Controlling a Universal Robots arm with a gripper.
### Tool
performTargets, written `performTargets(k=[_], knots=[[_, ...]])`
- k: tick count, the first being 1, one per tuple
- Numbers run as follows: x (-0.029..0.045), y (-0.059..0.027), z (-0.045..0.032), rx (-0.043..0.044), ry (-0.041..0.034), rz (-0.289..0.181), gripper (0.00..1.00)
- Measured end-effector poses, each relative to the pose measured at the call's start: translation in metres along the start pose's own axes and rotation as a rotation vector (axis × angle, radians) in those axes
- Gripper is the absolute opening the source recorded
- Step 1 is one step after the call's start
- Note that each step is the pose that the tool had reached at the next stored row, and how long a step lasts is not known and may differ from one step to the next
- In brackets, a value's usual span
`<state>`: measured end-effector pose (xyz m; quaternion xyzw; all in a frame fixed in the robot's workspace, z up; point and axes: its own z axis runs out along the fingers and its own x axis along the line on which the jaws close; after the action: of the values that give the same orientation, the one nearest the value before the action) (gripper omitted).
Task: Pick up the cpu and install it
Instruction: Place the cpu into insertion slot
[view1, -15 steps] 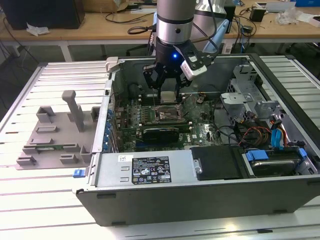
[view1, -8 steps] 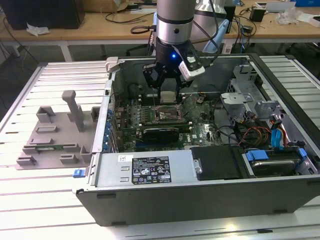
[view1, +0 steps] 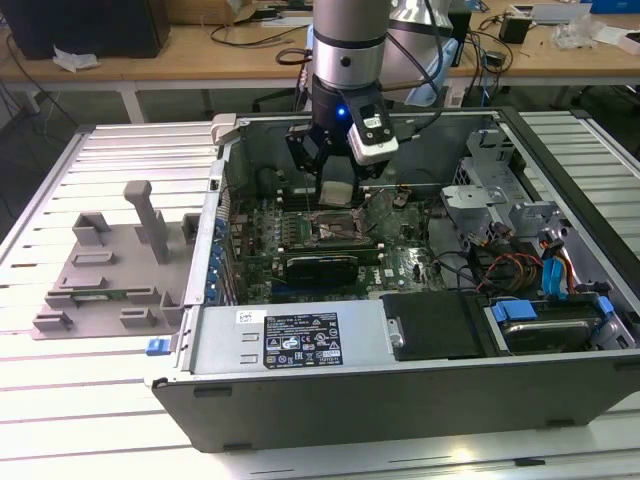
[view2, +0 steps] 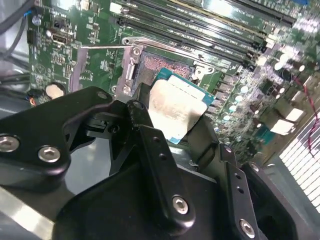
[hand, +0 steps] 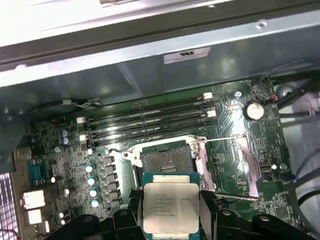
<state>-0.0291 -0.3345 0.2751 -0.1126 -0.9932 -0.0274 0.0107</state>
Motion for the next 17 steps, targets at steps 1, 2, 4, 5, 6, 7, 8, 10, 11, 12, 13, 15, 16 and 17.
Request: performTargets(k=[1,2,4,5,6,7,8,10,11,12,13,15,16,17], knots=[[0.0000,0.0000,0.0000,-0.0005,-0.0008,0.016,0.54],[0.0000,0.0000,0.0000,-0.0012,-0.0022,0.043,0.54],[0.0000,0.0000,0.0000,-0.0031,-0.0057,0.111,0.54],[0.0000,0.0000,0.0001,-0.0039,-0.0073,0.141,0.54],[0.0000,0.0000,0.0000,-0.0050,-0.0093,0.178,0.54],[0.0000,0.0000,0.0001,-0.0055,-0.0101,0.194,0.54],[0.0000,0.0000,0.0001,-0.0059,-0.0110,0.211,0.54],[0.0000,0.0000,0.0001,-0.0070,-0.0130,0.249,0.54],[0.0000,0.0000,0.0001,-0.0074,-0.0139,0.266,0.54],[0.0000,0.0000,0.0001,-0.0079,-0.0147,0.282,0.54],[0.0000,0.0000,0.0001,-0.0083,-0.0155,0.298,0.54],[0.0000,0.0000,0.0001,-0.0092,-0.0173,0.333,0.54],[0.0000,0.0000,0.0001,-0.0098,-0.0183,0.352,0.54],[0.0000,0.0000,0.0001,-0.0103,-0.0192,0.370,0.54]])
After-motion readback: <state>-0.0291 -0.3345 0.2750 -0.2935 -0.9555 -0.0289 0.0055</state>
